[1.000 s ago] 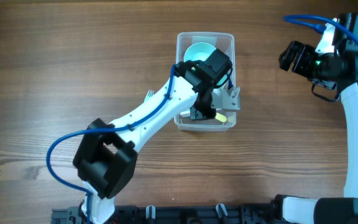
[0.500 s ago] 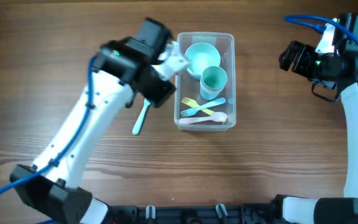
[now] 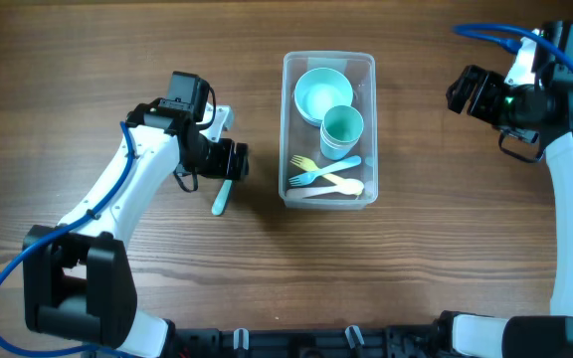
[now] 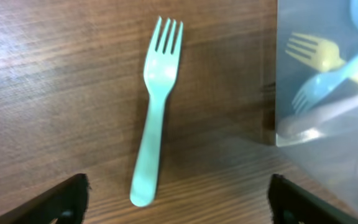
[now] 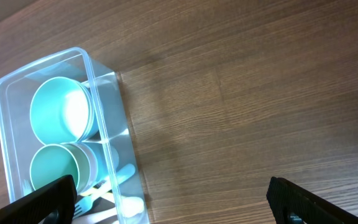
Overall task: Pack container
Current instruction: 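Move the left gripper to the teal fork and grasp its handle, then carry the teal fork into the container and release it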
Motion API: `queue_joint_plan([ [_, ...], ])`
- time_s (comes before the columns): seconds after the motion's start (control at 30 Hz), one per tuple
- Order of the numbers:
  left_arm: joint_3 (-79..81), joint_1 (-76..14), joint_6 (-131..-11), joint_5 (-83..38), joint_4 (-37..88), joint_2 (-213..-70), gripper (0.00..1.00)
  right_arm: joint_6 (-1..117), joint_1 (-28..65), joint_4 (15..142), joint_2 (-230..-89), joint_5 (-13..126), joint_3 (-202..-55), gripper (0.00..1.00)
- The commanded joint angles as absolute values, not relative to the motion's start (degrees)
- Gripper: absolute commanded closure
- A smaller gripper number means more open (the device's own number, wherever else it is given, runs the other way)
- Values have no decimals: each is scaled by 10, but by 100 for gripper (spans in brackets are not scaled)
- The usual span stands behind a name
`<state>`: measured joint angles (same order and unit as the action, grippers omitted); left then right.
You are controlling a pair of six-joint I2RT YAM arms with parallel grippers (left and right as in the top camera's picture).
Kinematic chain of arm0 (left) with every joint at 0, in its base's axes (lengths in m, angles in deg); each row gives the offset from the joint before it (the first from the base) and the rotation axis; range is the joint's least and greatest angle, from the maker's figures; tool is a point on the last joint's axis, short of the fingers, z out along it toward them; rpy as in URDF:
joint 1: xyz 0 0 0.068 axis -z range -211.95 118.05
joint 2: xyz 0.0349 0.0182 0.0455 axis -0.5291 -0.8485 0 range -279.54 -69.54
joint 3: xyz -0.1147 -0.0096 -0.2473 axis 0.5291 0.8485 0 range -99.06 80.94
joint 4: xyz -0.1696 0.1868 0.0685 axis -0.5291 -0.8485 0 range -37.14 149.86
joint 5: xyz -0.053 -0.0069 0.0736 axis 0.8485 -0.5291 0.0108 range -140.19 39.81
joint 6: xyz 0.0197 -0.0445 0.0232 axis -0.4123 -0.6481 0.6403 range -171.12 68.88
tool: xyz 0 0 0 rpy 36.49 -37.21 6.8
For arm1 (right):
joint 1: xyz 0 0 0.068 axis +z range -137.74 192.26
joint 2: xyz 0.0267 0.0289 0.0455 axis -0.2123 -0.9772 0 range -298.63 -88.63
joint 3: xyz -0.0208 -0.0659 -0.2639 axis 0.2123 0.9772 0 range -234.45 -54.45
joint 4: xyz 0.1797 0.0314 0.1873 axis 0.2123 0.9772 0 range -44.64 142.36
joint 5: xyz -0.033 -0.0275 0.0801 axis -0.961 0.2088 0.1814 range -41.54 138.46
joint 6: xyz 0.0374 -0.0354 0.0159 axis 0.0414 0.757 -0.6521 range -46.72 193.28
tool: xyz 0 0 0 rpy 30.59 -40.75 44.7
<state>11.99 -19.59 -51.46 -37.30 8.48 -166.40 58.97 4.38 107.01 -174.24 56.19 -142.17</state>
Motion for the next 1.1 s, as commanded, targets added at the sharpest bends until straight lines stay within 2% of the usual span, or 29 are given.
queue_joint_plan([
  [0.0, 124, -197, -578, -434, 92, -1670, 13, 581, 42, 1069, -1746, 569, -1420, 0],
  [0.3, 124, -197, -557, -451, 130, -1778, 16, 581, 42, 1069, -1746, 569, -1420, 0],
  [0.43, 124, -182, -500, -452, 134, -1783, 20, 581, 42, 1069, -1746, 569, -1420, 0],
  [0.53, 124, -169, -498, -458, 143, -1794, 27, 581, 42, 1069, -1746, 569, -1420, 0],
  [0.67, 124, -162, -499, -458, 150, -1816, 31, 581, 42, 1069, -1746, 569, -1420, 0],
  [0.73, 124, -162, -498, -458, 151, -1828, 41, 581, 42, 1069, -1746, 569, -1420, 0],
  [0.77, 124, -160, -498, -458, 152, -1829, 55, 581, 42, 1069, -1746, 569, -1420, 0],
  [0.8, 124, -159, -498, -458, 154, -1829, 60, 581, 42, 1069, -1746, 569, -1420, 0],
  [0.87, 124, -159, -498, -458, 155, -1829, 80, 581, 42, 1069, -1746, 569, -1420, 0],
  [0.9, 124, -159, -498, -458, 155, -1829, 85, 581, 42, 1069, -1746, 569, -1420, 0],
  [1.07, 122, -159, -499, -458, 141, -1829, 96, 581, 42, 1069, -1746, 569, -1420, 0],
])
